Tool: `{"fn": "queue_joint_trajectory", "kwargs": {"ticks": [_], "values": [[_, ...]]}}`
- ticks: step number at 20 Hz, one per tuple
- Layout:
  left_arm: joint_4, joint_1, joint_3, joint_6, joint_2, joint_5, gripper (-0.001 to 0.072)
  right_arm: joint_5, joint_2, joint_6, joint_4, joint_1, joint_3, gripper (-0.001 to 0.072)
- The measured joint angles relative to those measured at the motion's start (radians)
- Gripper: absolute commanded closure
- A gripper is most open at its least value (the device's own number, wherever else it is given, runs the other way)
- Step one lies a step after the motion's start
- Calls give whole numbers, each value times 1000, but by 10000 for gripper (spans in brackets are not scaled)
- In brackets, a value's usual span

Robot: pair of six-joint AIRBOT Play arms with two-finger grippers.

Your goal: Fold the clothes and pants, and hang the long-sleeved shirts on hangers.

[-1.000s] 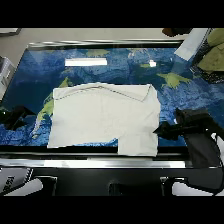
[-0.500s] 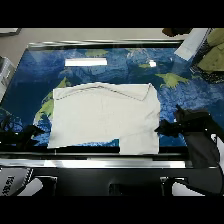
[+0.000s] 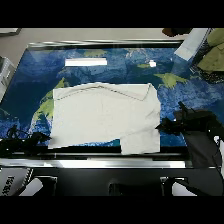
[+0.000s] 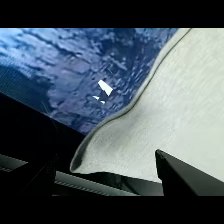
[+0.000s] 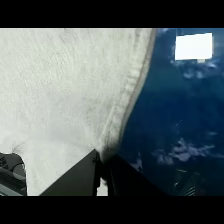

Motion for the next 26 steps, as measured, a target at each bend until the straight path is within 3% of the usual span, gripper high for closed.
{"fn": "queue_joint_trajectory", "kwargs": {"ticks": [2,5,7,10,19,26], "values": [[-7,0,-14,0,0,-4,4,0,2,0,5,0,0,672],[-7,0,-38,0,-6,-6,214,-4,3,0,10,0,0,672],[-5,0,-46,0,-12,-6,269,-10,3,0,11,0,0,672],[16,0,-54,1,-22,10,690,-17,3,0,13,0,0,672],[-99,-13,34,91,-24,10,694,-16,28,-53,114,85,40,675],[-137,-151,497,68,-7,-1,694,132,50,39,104,263,478,675]]}}
